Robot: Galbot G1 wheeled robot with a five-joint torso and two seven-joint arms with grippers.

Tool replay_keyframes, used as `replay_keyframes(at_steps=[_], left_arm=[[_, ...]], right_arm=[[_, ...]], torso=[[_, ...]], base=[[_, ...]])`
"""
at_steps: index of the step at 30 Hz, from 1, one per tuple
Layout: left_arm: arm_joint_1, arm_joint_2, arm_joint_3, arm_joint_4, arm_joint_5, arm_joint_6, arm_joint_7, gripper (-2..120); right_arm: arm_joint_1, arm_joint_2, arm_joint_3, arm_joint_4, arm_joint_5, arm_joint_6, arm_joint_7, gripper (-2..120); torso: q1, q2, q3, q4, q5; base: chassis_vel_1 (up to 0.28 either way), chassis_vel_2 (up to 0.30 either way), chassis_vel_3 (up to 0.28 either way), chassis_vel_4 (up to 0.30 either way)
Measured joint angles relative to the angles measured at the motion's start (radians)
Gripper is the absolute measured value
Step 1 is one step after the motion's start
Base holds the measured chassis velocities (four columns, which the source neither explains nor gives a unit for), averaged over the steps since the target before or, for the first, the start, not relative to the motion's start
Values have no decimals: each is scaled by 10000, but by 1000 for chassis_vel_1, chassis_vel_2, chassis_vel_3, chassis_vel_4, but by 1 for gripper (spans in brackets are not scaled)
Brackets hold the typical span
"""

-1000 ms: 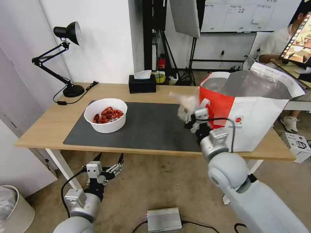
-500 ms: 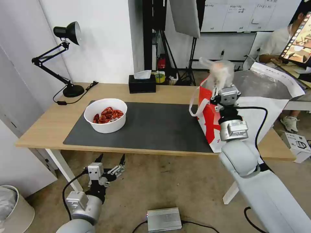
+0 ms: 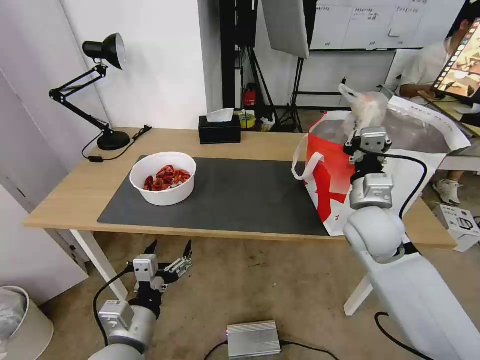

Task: Pick up the trash from the table and place it into the takeout bag.

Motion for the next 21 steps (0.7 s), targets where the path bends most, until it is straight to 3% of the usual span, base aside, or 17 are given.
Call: replay_keyframes(at_steps=[16, 21], left_arm=[[204, -118, -23, -67, 94, -3, 11, 100], [272, -180, -41, -92, 109, -9, 11, 100]], right_arm=[[-2, -126, 38, 612, 3391, -925, 1332, 7], [-74, -128, -3, 817, 3626, -1025, 1444, 25]], torso=[[0, 0, 0, 0, -1], [0, 0, 0, -1, 0]], base=[[0, 0, 0, 0], [0, 0, 0, 0]])
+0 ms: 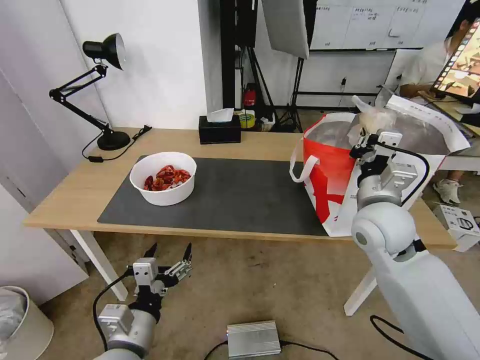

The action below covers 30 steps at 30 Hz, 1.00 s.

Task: Pick up the trash from the table and place it into the takeout bag.

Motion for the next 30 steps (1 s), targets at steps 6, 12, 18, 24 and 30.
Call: replay_keyframes(at_steps=[6, 12, 18, 24, 30], left_arm=[[124, -119, 25, -33, 117, -15, 11, 100], [179, -154, 6, -79, 160, -22, 20, 100], [177, -170, -6, -82, 180, -26, 24, 100], [175, -155, -59, -99, 156, -31, 24, 100], [174, -151, -81, -108, 143, -32, 24, 100]], right_arm=[[-6, -25, 6, 2, 8, -2, 0, 43], [-10, -37, 17, -4, 17, -2, -1, 65], [-44, 23, -3, -4, 40, -2, 0, 91], [-22, 30, -15, -45, 47, -6, -1, 100], [-20, 50, -18, -45, 28, -10, -6, 100]], torso=[[0, 0, 0, 0, 0], [0, 0, 0, 0, 0], [0, 0, 0, 0, 0], [0, 0, 0, 0, 0], [0, 0, 0, 1, 0]], base=[[0, 0, 0, 0], [0, 0, 0, 0], [0, 0, 0, 0], [0, 0, 0, 0], [0, 0, 0, 0]])
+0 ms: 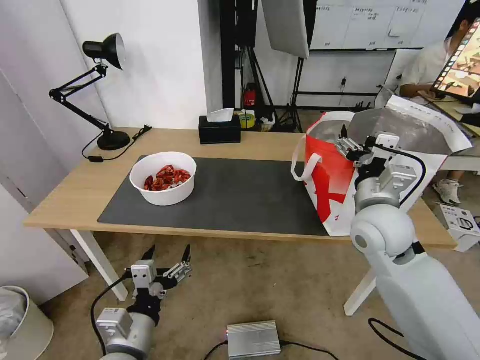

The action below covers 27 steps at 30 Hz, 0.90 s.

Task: Pick up the trash from the table and place it into the takeout bag.

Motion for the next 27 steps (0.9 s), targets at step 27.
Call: replay_keyframes(at_steps=[27], left_arm=[[172, -133, -124, -175, 45, -53, 8, 100]], right_arm=[[-464, -223, -291, 842, 405, 2030, -3263, 100]], torso=[[0, 0, 0, 0, 0]], base=[[0, 0, 0, 0]])
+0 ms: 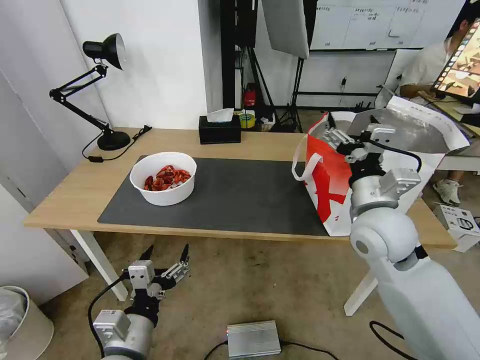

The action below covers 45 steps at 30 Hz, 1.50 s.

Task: Pick up the trash from the table and place it into the takeout bag.

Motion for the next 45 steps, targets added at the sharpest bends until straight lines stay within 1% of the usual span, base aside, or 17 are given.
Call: replay_keyframes(at_steps=[1, 2, 4, 5, 8, 9, 11, 12, 13, 16, 19, 20, 23, 24, 28, 34, 45], left_arm=[[0, 0, -20, 0, 0, -17, 1, 100], [0, 0, -20, 0, 0, -17, 1, 100], [2, 3, -60, 0, -5, -56, 0, 100], [2, 3, -60, 0, -5, -56, 0, 100], [-24, 19, -80, 8, -30, -130, 1, 100], [-24, 19, -80, 8, -30, -130, 1, 100], [-61, 32, -75, 51, -39, -141, 6, 100], [-61, 32, -75, 51, -39, -141, 6, 100], [-88, 37, -63, 76, -43, -141, 11, 100], [-124, 45, -56, 93, -61, -142, 17, 100], [-171, 79, -87, 133, -169, -142, 52, 100], [-171, 79, -87, 133, -169, -142, 52, 100], [-261, 162, -117, 185, -278, -139, 68, 100], [-261, 162, -117, 185, -278, -139, 68, 100], [-485, 309, -146, 255, -510, -139, 66, 100], [-641, 398, -142, 349, -587, -135, 30, 100], [-818, 524, -93, 446, -756, -96, 8, 100]], right_arm=[[-116, -86, -27, 89, 53, 12, -304, 100], [-116, -86, -27, 89, 53, 12, -304, 100], [-428, -334, -65, 259, 120, -168, -837, 100], [-428, -334, -65, 259, 120, -168, -837, 100], [-1187, -764, -110, 581, 263, -599, -1835, 100], [-1187, -764, -110, 581, 263, -599, -1835, 100], [-1697, -958, -158, 779, 271, -869, -2267, 100], [-1697, -958, -158, 779, 271, -869, -2267, 100], [-1969, -1008, -190, 904, 257, -1068, -2335, 100], [-2373, -1025, -240, 1078, 64, -1336, -2205, 100], [-3293, -975, -389, 1155, -324, -1580, -1655, 100], [-3293, -975, -389, 1155, -324, -1580, -1655, 100], [-4095, -803, -547, 1154, -629, -1580, -1215, 100], [-4095, -803, -547, 1154, -629, -1580, -1215, 100], [-5015, -526, -725, 1103, -1260, -1490, -541, 100], [-5429, -419, -759, 1080, -1529, -1517, -93, 100], [-5628, -340, -767, 1095, -1676, -1564, 94, 100]], torso=[[0, 1, 0, 1, 0], [0, 1, 0, 1, 0], [0, 0, 0, 0, 0], [0, 0, 0, 0, 0], [0, 0, 0, 0, 0], [0, 0, 0, 0, 0], [-1, 0, -1, 0, -1], [-1, 0, -1, 0, -1], [-1, 0, -1, 0, 1], [0, 1, -1, -1, -1], [-1, 0, 0, -1, 0], [-1, 0, 0, -1, 0], [-1, 1, 0, 0, 1], [-1, 1, 0, 0, 1], [-1, 1, 0, -1, 0], [-1, 1, 0, 0, -1], [-1, -1, 0, 0, 0]], base=[[0, 0, 0, 0], [0, 0, 0, 0], [0, 0, 0, 0], [0, 0, 0, 0], [0, 0, 0, 0], [0, 0, 0, 0], [0, 0, 0, 0], [0, 0, 0, 0], [0, 0, 0, 0], [0, 0, 0, 0], [0, 0, 0, 0], [0, 0, 0, 0], [0, 0, 0, 0], [0, 0, 0, 0], [0, 0, 0, 0], [0, 0, 0, 0], [0, 0, 0, 0]])
